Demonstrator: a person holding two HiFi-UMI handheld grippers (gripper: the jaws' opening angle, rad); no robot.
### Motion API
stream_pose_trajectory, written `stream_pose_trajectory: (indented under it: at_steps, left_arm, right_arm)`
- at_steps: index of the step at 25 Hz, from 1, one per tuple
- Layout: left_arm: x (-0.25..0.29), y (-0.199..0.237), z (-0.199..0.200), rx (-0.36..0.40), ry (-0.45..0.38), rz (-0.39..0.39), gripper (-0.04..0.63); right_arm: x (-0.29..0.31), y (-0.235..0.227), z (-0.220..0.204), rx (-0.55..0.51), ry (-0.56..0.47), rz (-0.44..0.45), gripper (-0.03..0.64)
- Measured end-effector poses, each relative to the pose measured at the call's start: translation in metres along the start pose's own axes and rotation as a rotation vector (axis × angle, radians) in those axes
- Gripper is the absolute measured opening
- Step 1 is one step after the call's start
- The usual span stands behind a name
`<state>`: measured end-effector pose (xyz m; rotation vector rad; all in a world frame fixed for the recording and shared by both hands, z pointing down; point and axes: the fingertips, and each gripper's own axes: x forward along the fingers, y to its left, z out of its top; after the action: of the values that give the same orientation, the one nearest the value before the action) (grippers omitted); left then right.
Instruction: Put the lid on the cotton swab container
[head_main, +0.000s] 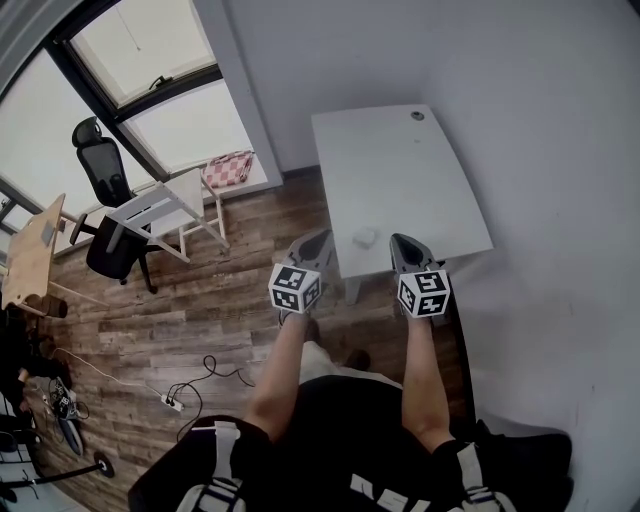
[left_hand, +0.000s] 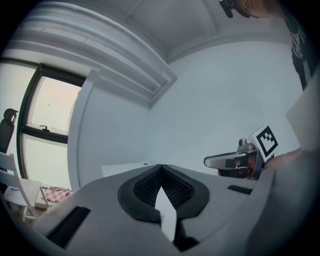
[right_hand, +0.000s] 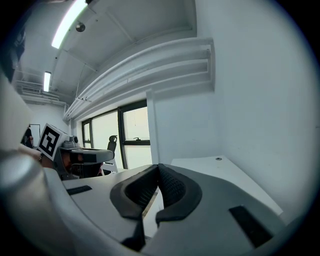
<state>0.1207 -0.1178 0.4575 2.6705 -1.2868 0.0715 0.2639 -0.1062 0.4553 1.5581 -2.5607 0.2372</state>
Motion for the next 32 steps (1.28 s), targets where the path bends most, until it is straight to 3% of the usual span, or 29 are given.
stream_pose_trajectory:
  at_steps: [32]
  left_arm:
    - [0.009, 0.001, 0.013, 0.001, -0.006, -0.023, 0.026]
  right_arm:
    - [0.008, -0.004, -0.002, -0.025, 0.033, 0.014, 0.012]
